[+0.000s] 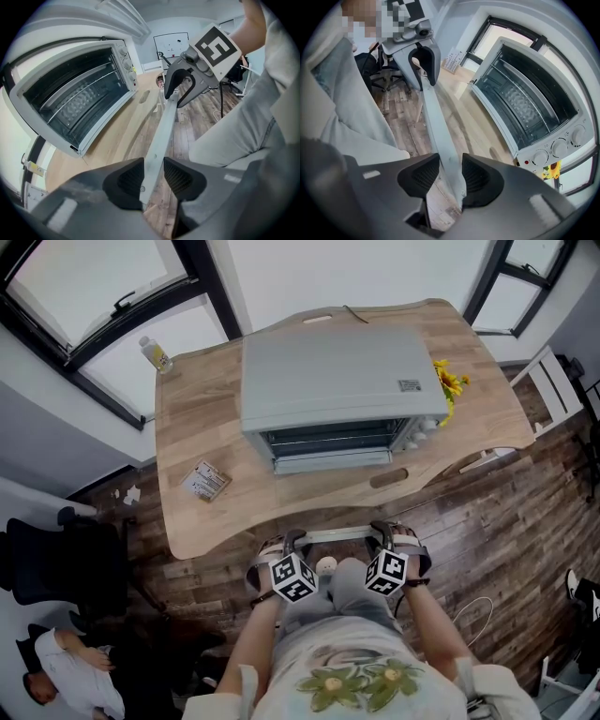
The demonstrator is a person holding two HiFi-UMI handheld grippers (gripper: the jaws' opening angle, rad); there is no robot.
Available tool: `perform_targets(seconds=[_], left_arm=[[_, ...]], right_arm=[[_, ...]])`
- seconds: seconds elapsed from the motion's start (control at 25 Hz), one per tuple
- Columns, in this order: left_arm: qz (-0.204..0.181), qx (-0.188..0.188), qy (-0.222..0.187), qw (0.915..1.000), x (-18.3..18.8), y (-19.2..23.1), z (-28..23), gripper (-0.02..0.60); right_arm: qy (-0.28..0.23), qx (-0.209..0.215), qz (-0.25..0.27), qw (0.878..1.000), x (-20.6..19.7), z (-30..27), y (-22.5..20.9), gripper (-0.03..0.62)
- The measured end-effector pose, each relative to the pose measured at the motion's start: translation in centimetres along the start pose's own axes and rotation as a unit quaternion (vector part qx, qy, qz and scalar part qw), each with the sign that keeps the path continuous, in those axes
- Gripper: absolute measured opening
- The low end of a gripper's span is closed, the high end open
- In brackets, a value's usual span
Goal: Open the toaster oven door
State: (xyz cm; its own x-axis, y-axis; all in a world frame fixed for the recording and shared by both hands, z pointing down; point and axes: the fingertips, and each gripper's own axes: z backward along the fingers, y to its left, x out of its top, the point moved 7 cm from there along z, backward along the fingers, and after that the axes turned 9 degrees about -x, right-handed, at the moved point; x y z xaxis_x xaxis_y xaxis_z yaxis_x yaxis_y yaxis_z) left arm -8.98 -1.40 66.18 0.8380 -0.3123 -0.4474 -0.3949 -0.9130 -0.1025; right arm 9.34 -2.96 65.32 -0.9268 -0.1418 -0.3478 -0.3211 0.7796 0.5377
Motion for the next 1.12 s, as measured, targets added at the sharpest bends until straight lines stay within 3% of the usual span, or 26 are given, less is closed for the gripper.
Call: perform_targets(seconds=[1.12], left_arm=[[0.019,-0.023,0.009,0.9995,-1.2,0.2,-2.6,0.121]], right_arm=[[0.035,0.017,0.007,0.999,-0.5,-2.7,1.2,0.163]])
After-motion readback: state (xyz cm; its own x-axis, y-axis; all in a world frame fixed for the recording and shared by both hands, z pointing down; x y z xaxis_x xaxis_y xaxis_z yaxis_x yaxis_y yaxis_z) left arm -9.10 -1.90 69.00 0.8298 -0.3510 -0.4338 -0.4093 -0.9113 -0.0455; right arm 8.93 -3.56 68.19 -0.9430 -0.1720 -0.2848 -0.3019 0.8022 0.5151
